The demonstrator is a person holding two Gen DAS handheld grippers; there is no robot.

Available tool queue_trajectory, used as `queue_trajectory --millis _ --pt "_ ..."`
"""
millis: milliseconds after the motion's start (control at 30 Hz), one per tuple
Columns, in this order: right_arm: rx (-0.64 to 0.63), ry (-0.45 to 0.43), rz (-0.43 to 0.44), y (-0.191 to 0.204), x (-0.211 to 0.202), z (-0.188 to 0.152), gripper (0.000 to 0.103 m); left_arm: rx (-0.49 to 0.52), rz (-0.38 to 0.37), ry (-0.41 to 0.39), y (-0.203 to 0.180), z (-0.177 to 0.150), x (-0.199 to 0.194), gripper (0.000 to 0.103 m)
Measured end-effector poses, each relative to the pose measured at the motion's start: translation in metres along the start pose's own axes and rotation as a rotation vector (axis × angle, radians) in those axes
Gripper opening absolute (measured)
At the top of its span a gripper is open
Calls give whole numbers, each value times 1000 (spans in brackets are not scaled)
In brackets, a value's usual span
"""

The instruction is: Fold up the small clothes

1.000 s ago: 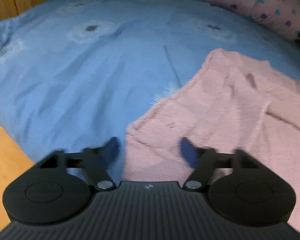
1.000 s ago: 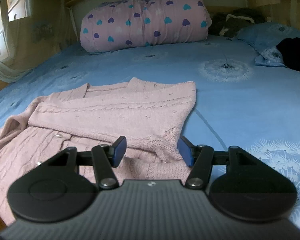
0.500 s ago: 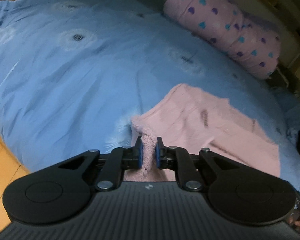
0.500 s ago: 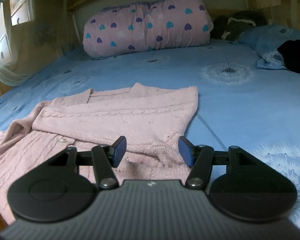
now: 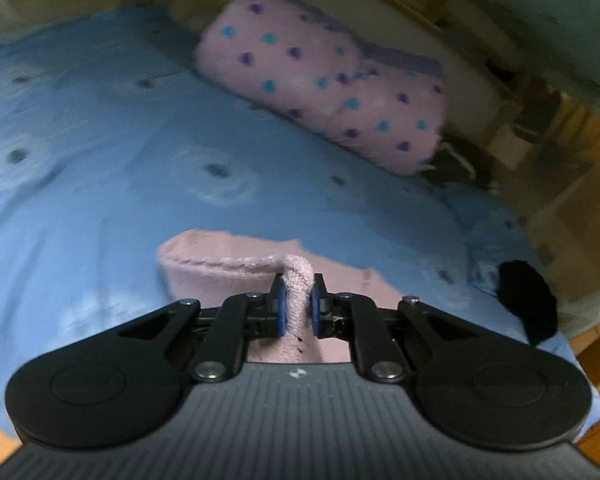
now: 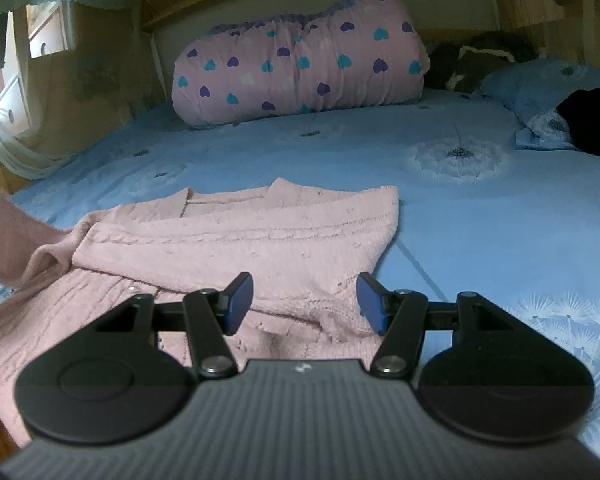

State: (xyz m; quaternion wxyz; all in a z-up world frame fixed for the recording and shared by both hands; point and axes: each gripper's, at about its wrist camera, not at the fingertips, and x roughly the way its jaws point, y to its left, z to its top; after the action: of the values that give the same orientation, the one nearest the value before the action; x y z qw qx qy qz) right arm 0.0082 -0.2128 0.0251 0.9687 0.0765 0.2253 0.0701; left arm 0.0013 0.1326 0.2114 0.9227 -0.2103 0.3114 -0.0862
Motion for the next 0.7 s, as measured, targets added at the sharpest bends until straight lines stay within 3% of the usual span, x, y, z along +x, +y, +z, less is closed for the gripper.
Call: queue_trajectory --millis 233,533,700 --pt "3 -6 -6 -2 -2 0 59 39 -62 89 -64 2 74 14" --pt "-23 4 -22 0 2 0 59 124 15 242 -90 -24 188 15" --pt "-51 20 -21 3 6 0 59 176 36 292 -92 -39 216 20"
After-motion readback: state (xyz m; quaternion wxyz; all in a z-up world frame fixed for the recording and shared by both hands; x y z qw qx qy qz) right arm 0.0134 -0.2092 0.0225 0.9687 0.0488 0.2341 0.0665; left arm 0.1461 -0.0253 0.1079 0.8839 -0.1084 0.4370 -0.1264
